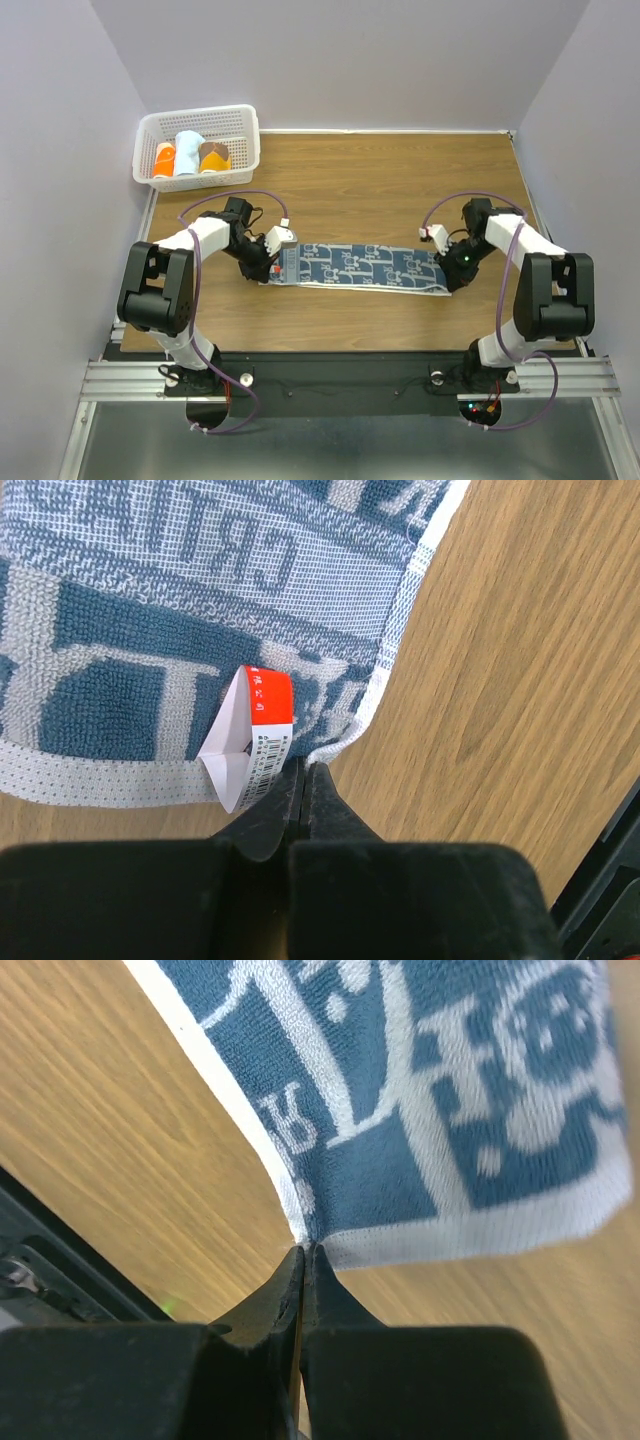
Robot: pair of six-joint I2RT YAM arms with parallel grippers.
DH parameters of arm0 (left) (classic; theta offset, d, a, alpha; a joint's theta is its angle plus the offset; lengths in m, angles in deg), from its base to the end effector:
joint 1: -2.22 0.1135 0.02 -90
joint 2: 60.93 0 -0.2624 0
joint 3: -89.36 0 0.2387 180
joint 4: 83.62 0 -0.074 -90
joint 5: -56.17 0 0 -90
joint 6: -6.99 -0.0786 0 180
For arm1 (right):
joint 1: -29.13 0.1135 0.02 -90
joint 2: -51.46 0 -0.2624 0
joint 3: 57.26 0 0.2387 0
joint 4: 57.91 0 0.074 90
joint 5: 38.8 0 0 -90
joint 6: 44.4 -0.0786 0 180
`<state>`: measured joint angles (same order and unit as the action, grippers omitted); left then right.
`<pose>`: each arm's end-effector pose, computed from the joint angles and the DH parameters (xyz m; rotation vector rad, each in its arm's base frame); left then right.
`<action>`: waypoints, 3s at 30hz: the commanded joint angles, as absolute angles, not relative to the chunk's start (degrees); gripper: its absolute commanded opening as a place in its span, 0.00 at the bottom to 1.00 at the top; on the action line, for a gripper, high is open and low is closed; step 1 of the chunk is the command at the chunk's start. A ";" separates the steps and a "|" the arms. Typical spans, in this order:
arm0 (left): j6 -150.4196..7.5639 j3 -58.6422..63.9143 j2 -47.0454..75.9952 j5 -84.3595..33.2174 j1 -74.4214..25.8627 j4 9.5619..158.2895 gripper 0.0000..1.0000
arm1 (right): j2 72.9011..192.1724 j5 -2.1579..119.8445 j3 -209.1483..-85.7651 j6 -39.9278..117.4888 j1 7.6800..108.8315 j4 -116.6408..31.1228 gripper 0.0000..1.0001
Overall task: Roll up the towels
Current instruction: Fold the towel
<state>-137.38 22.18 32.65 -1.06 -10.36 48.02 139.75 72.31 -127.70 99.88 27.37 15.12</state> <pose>0.2709 -0.1040 0.1341 1.5381 2.1383 -0.5974 0.2379 0.0210 0.1553 -1.2976 2.6397 0.4944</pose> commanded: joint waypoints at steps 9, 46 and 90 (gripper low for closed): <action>-142.68 23.39 27.94 -10.54 -8.42 44.21 0.31 | 139.00 73.44 -131.05 98.51 28.51 19.31 0.47; -124.13 13.73 41.46 -14.78 -6.22 62.06 0.25 | 151.30 64.64 -130.44 78.29 30.71 -6.71 0.10; -109.72 -52.50 83.95 -19.94 -25.38 44.94 0.23 | 155.95 79.41 -128.33 77.77 42.73 7.63 0.16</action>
